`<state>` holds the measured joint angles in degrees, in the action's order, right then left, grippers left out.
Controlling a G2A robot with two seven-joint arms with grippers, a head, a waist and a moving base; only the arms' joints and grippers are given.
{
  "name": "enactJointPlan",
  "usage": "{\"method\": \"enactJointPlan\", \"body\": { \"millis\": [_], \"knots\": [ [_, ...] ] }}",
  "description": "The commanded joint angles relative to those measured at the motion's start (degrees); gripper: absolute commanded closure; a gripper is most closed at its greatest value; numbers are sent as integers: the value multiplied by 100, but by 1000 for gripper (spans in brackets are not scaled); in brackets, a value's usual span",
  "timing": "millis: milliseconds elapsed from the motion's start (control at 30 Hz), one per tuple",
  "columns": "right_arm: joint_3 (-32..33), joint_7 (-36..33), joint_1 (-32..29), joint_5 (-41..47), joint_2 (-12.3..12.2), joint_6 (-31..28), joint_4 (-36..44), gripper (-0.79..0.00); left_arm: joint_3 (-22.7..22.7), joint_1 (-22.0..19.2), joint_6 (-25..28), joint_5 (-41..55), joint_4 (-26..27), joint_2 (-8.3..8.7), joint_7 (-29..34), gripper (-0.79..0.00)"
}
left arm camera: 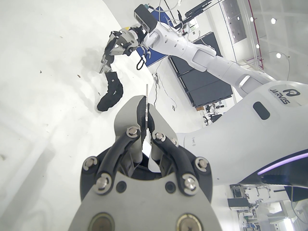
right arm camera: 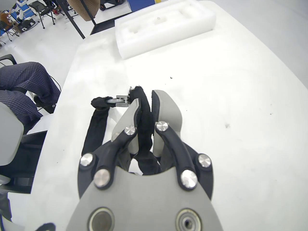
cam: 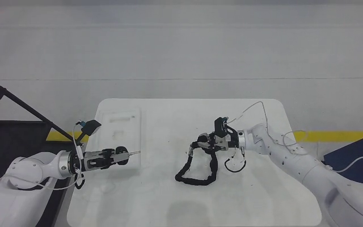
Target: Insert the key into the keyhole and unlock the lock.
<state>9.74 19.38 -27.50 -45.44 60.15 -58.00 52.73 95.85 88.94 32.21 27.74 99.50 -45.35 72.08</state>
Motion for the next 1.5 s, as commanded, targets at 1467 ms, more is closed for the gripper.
{"method": "enactJointPlan", "body": {
  "millis": [1467],
  "knots": [
    [103, 1316, -1017, 3521, -439, 252, 1455, 0, 0, 0, 0, 0, 0, 0, 0, 0]
  ]
}}
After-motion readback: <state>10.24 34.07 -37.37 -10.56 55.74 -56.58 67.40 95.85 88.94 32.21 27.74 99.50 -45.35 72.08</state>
